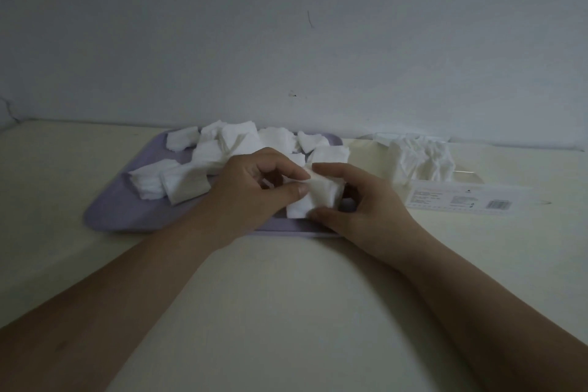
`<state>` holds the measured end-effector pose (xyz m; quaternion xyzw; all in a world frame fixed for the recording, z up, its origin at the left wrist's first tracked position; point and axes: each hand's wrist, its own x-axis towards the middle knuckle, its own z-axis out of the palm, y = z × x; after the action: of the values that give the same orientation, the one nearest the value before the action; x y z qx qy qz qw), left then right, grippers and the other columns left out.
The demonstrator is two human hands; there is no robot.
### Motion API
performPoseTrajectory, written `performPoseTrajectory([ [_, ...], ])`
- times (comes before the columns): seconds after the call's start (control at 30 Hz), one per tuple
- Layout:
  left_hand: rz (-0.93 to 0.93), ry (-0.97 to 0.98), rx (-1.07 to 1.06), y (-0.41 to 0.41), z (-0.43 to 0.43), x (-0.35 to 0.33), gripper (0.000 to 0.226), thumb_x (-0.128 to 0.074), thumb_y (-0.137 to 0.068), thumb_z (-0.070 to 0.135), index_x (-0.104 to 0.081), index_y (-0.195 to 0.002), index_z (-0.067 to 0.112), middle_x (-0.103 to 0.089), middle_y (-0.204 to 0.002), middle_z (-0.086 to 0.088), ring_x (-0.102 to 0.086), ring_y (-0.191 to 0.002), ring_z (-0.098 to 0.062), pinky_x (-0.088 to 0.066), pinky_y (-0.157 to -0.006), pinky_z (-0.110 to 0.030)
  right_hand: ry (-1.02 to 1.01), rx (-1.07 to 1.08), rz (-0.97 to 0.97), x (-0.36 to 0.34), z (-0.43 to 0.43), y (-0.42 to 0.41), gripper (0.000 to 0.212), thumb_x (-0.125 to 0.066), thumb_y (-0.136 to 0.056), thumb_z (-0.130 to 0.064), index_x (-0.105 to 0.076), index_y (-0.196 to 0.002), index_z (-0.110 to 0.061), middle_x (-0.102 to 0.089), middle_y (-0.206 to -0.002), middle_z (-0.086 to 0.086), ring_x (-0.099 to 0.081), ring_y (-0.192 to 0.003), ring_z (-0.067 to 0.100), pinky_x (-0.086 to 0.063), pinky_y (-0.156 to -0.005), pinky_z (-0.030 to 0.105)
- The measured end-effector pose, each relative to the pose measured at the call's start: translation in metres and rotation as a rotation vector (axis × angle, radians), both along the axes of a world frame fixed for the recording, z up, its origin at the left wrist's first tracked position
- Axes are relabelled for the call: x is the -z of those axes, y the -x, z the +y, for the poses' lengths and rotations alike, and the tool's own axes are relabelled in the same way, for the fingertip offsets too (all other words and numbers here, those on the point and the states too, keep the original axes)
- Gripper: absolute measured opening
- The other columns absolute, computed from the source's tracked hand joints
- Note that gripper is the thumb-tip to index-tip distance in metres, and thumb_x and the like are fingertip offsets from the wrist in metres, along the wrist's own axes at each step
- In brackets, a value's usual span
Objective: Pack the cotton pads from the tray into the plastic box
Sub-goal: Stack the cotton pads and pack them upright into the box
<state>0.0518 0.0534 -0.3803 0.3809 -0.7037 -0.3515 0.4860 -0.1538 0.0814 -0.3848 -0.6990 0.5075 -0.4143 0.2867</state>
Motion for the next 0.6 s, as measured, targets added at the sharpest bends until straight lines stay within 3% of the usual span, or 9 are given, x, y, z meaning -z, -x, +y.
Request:
performPoseTrajectory([
  [0.13,0.083,-0.058,0.02,-0.004,0.001,-0.005,0.014,-0.084,-0.068,0.025,-0.079,-0.081,0.023,-0.063,-0.096,-0.028,-0.056,-0.084,-0.025,-0.045,-0.077,-0.034,-0.001,0.002,0.018,0.0,0.0,0.0,0.061,-0.089,-0.075,-0.021,-0.064,-0.128,-0.04,-0.068,-0.104,-0.018,-0.066,-0.089,0.0,-0.05,-0.081,0.008],
  [0.27,0.218,-0.24,-0.037,-0.009,-0.004,-0.009,0.013,-0.075,-0.068,0.01,-0.076,-0.07,0.023,-0.058,-0.069,-0.008,-0.047,-0.058,-0.014,-0.035,-0.054,-0.025,-0.009,0.022,-0.003,0.002,-0.001,0.0,0.06,-0.086,-0.077,-0.019,-0.062,-0.126,-0.042,-0.068,-0.104,-0.018,-0.067,-0.09,-0.001,-0.048,-0.08,0.007],
  [0.33,0.188,-0.274,0.021,-0.01,-0.003,-0.009,0.02,-0.077,-0.073,0.001,-0.075,-0.07,0.021,-0.059,-0.061,0.001,-0.046,-0.052,-0.01,-0.035,-0.048,-0.022,-0.001,0.019,0.004,0.003,-0.002,0.0,0.06,-0.082,-0.078,-0.015,-0.062,-0.129,-0.04,-0.069,-0.11,-0.015,-0.068,-0.094,0.002,-0.05,-0.084,0.012],
  [0.4,0.105,-0.242,0.065,-0.006,0.0,-0.007,0.026,-0.077,-0.08,-0.009,-0.076,-0.075,0.016,-0.067,-0.064,0.003,-0.058,-0.058,-0.008,-0.047,-0.057,-0.019,0.023,0.008,0.006,0.005,-0.002,0.001,0.062,-0.08,-0.079,-0.011,-0.062,-0.133,-0.035,-0.069,-0.117,-0.013,-0.069,-0.101,0.005,-0.055,-0.091,0.02],
  [0.47,0.053,-0.183,0.057,-0.004,0.001,-0.004,0.021,-0.083,-0.079,-0.004,-0.079,-0.081,0.017,-0.074,-0.076,-0.012,-0.065,-0.074,-0.016,-0.054,-0.074,-0.029,0.036,-0.008,-0.003,0.005,-0.002,0.002,0.063,-0.082,-0.078,-0.011,-0.062,-0.134,-0.032,-0.07,-0.12,-0.012,-0.07,-0.103,0.005,-0.057,-0.093,0.023],
  [0.53,0.007,-0.133,0.035,-0.004,0.0,-0.001,0.02,-0.088,-0.076,0.006,-0.081,-0.084,0.022,-0.072,-0.087,-0.025,-0.061,-0.077,-0.027,-0.053,-0.075,-0.04,0.027,-0.018,0.001,0.004,-0.003,0.003,0.065,-0.082,-0.077,-0.011,-0.061,-0.135,-0.033,-0.069,-0.122,-0.012,-0.07,-0.104,0.005,-0.056,-0.092,0.023],
  [0.6,-0.032,-0.095,0.018,-0.004,-0.002,0.001,0.022,-0.088,-0.077,0.007,-0.081,-0.084,0.026,-0.073,-0.085,-0.021,-0.061,-0.075,-0.028,-0.053,-0.073,-0.041,-0.036,-0.058,0.01,0.002,-0.002,0.004,0.073,-0.085,-0.074,-0.012,-0.057,-0.138,-0.034,-0.068,-0.123,-0.013,-0.069,-0.104,0.003,-0.054,-0.09,0.018],
])
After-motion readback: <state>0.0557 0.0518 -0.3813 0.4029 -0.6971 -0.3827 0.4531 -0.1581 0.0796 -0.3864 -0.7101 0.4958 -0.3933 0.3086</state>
